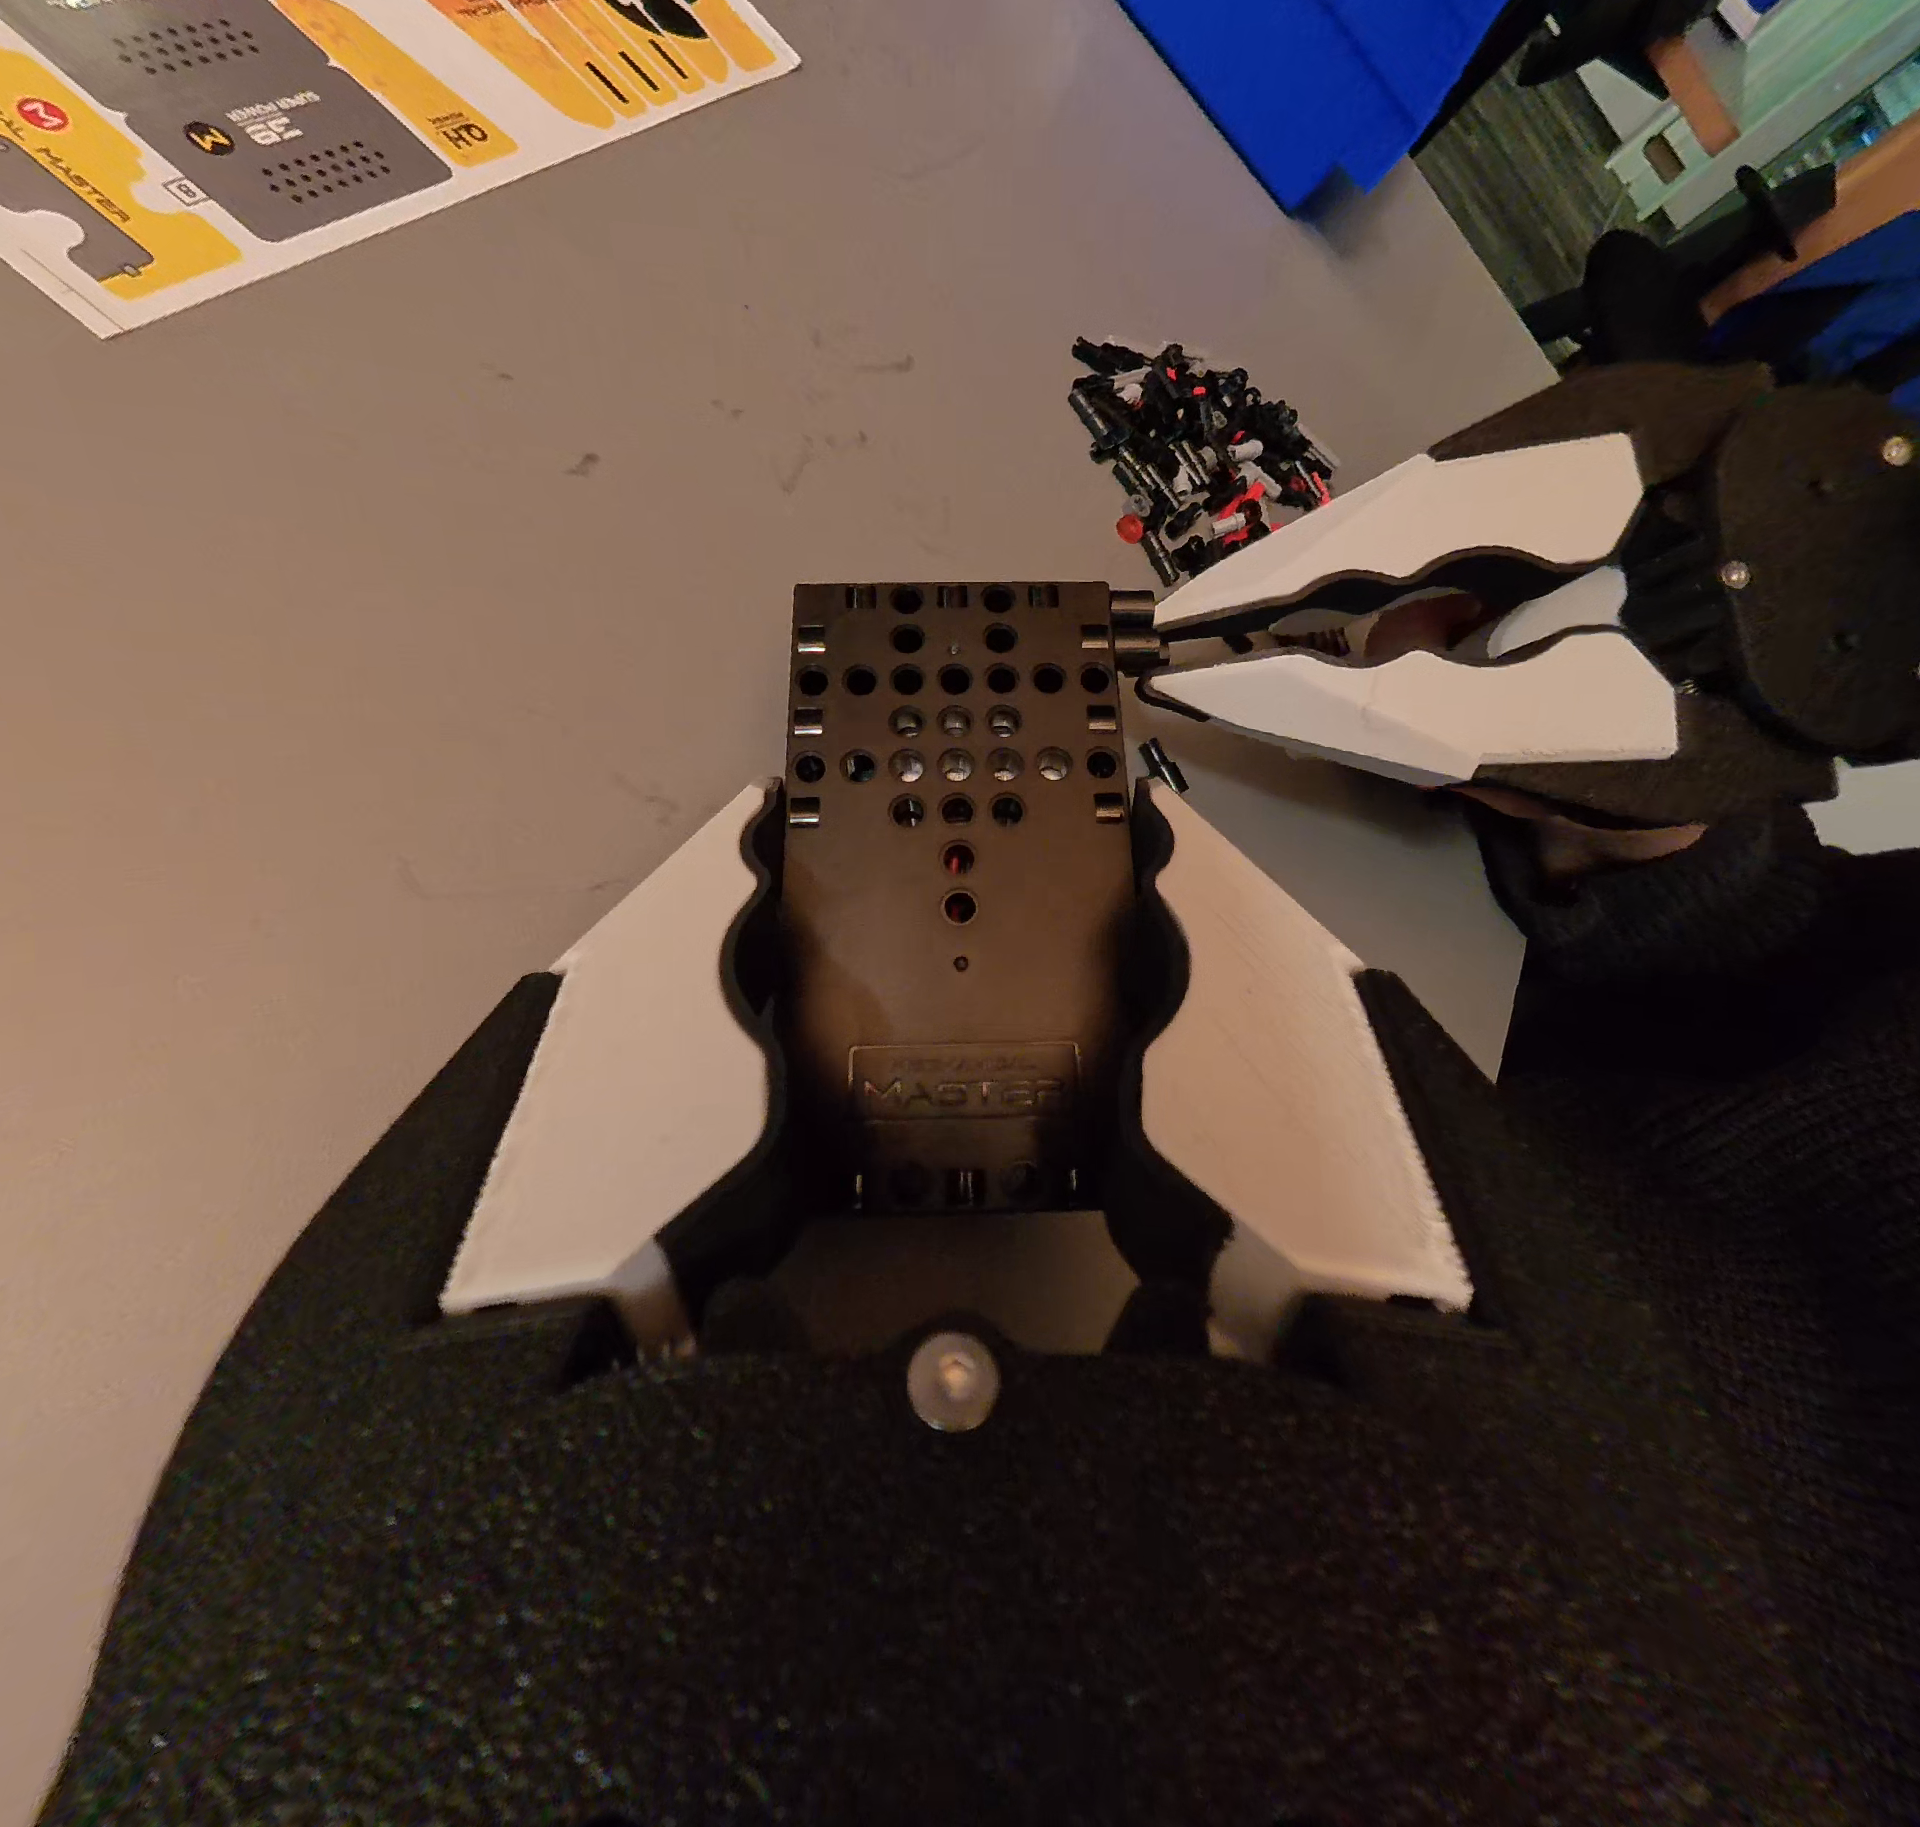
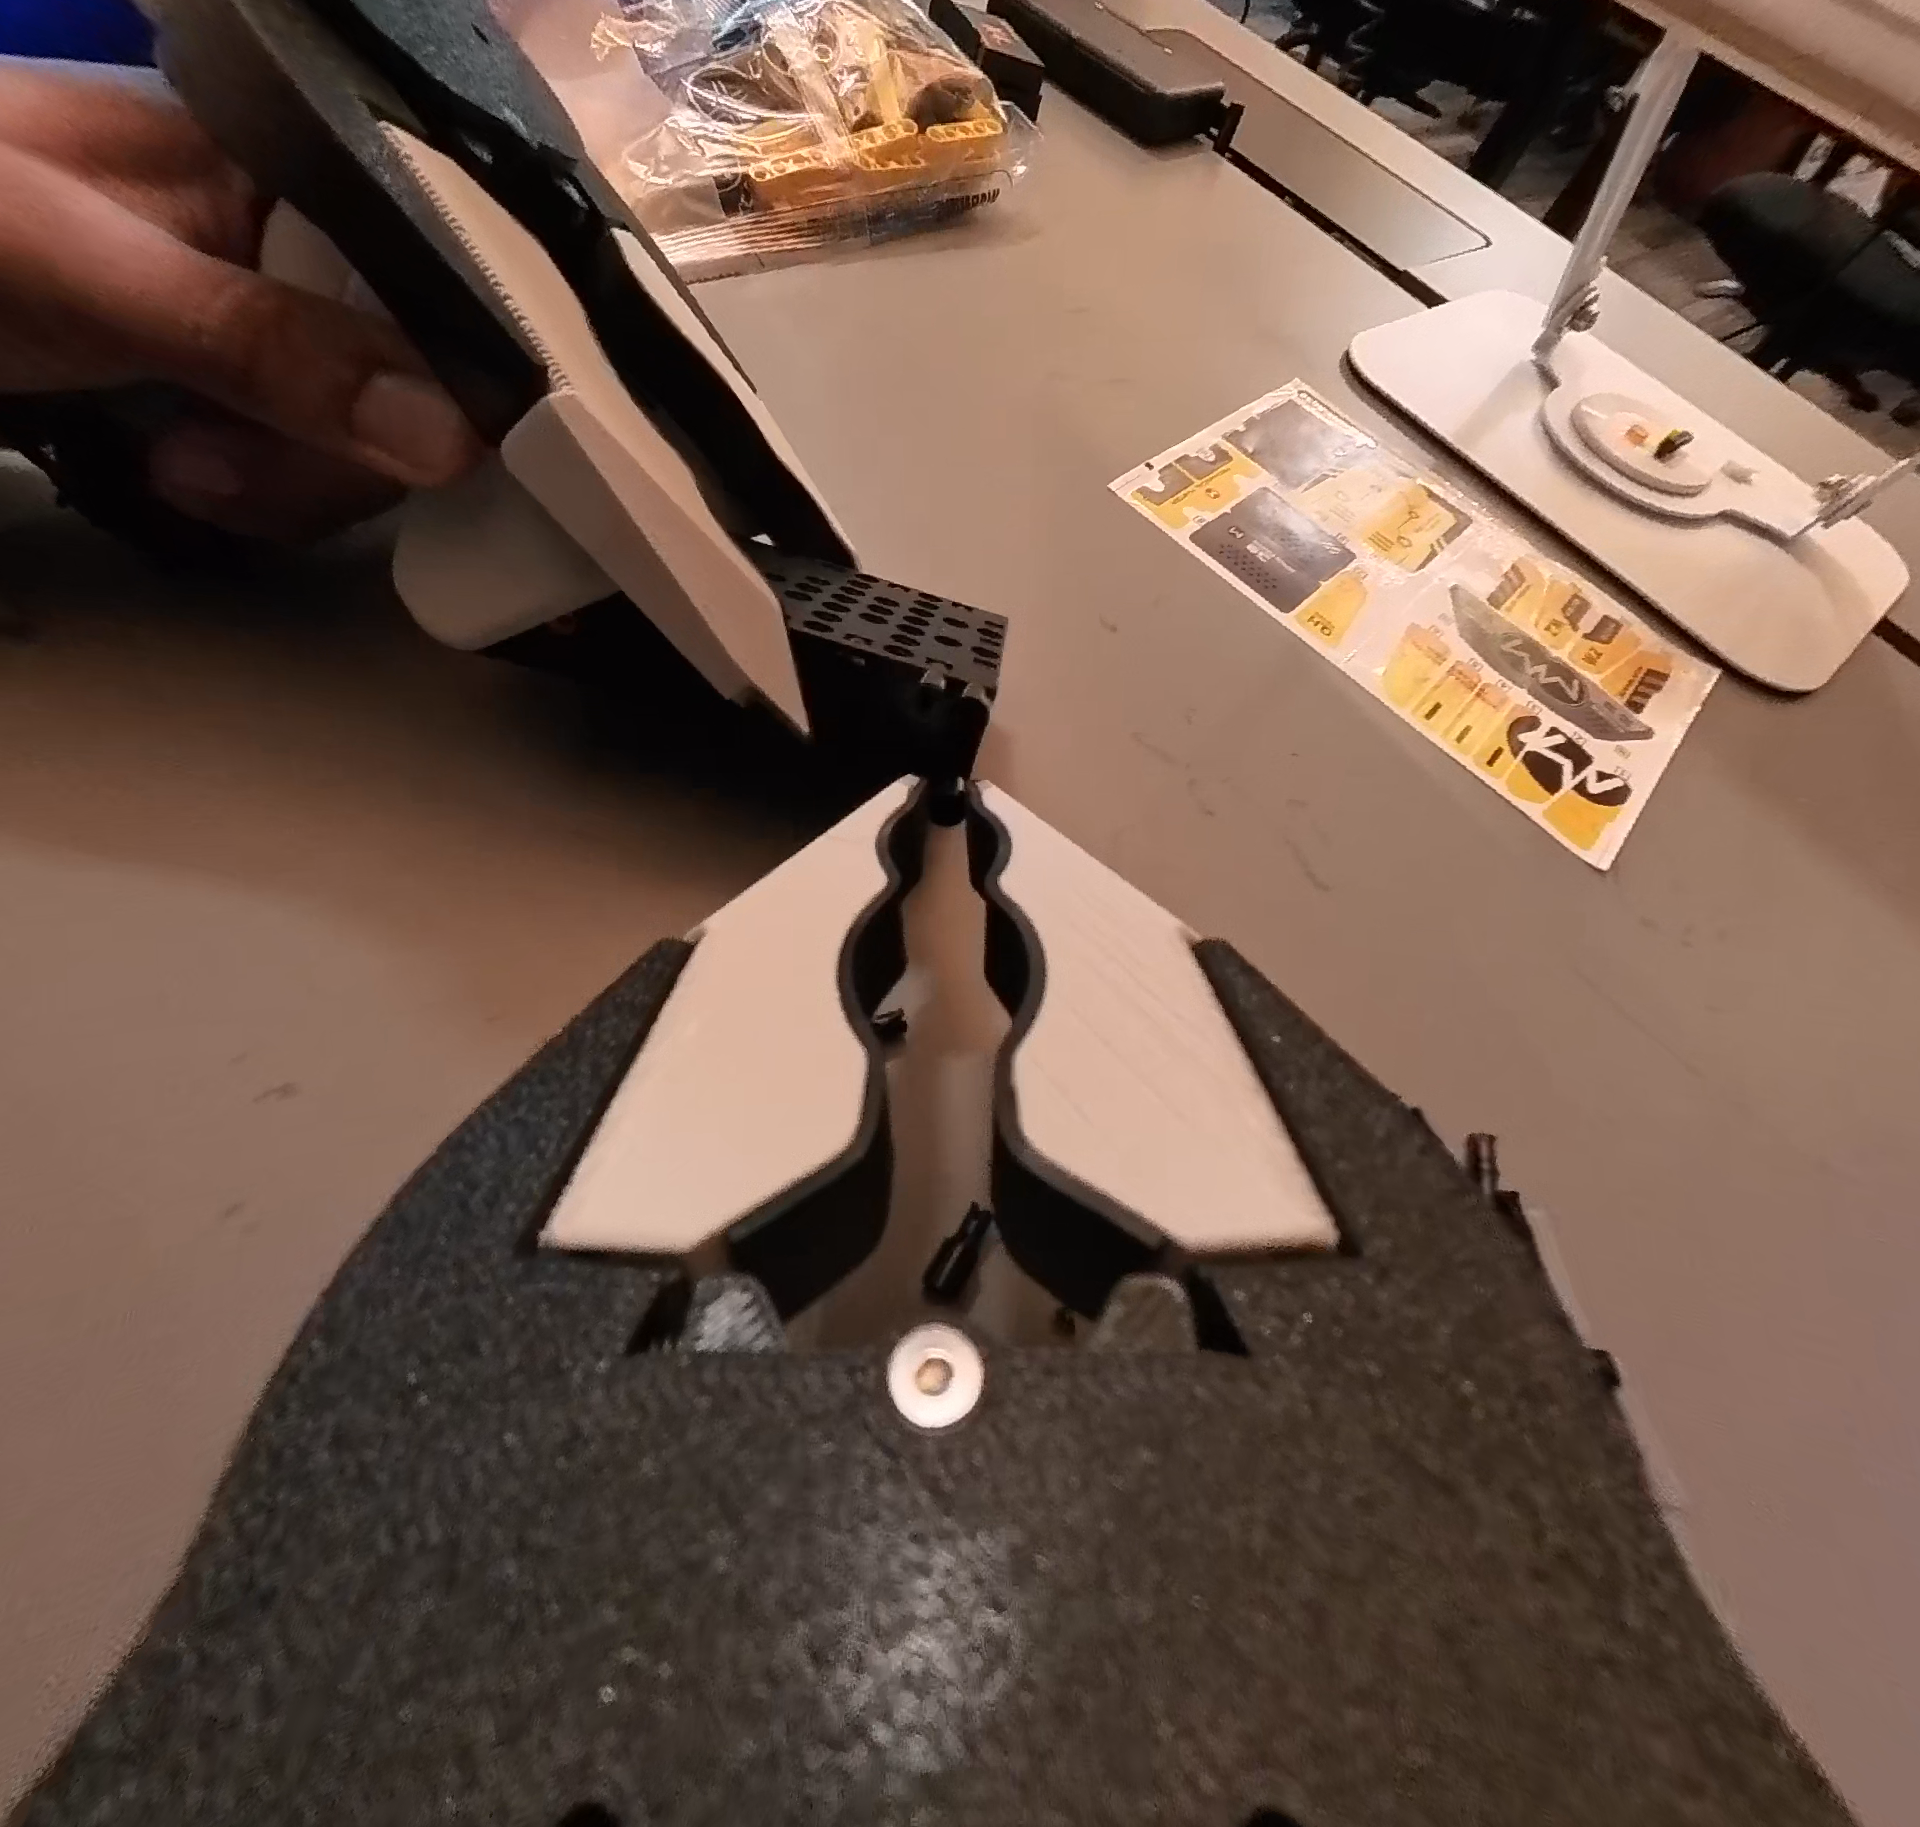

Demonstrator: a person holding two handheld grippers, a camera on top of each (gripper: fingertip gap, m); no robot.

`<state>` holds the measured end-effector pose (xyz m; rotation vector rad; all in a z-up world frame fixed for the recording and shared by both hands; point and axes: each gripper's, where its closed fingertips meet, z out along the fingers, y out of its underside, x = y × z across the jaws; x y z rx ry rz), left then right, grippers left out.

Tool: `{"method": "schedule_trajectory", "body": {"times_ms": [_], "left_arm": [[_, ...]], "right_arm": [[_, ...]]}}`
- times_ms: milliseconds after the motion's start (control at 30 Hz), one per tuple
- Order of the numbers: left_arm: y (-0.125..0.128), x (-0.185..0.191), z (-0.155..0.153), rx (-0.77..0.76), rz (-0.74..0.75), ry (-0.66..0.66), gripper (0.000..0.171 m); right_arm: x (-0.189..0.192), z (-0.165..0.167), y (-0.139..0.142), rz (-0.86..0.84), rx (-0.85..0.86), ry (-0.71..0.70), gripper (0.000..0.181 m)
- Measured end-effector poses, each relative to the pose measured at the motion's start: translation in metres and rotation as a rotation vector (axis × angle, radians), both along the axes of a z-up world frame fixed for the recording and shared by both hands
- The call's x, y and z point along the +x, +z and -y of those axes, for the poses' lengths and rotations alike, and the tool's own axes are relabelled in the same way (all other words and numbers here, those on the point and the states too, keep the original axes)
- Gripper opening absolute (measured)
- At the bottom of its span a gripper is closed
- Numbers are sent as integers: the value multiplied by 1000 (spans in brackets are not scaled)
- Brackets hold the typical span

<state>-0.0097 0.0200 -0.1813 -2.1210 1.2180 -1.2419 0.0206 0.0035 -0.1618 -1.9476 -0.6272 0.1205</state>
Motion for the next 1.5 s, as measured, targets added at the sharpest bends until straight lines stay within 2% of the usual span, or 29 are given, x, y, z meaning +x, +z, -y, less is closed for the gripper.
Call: {"method": "schedule_trajectory", "body": {"times_ms": [200,267,333,367,467,567,700,867,1033,1167,1233,1333,1433,1500], "left_arm": [[1,0,0,-22,7,13,66],[2,2,4,-41,19,-11,65],[9,9,20,-131,75,-66,66],[13,12,27,-181,110,-83,66],[7,8,12,-92,62,-23,65],[6,4,2,-96,62,2,65],[1,-2,-12,23,-1,50,65],[-1,-1,-10,65,-24,35,66],[-7,-1,-6,200,-97,-3,65],[-4,0,-3,236,-85,-21,65],[3,1,-6,259,-53,3,65],[31,6,-3,253,84,23,65],[56,12,19,133,251,-52,55],[58,15,31,41,288,-104,43]], "right_arm": [[2,-1,-3,70,15,3,6],[-2,-2,-22,165,-60,31,7],[-3,-6,-21,317,21,11,6],[-3,-5,-18,320,33,1,6],[3,-4,-16,206,-8,-15,6],[5,-4,-10,139,1,-13,6],[4,-4,-9,136,9,-7,6],[6,-5,-8,144,26,-22,7],[15,-7,2,115,75,-71,7],[18,-6,9,81,107,-81,7],[17,-5,13,89,140,-76,7],[9,-1,21,119,212,-42,7],[-7,6,34,148,316,25,7],[-14,10,39,164,369,52,7]]}}
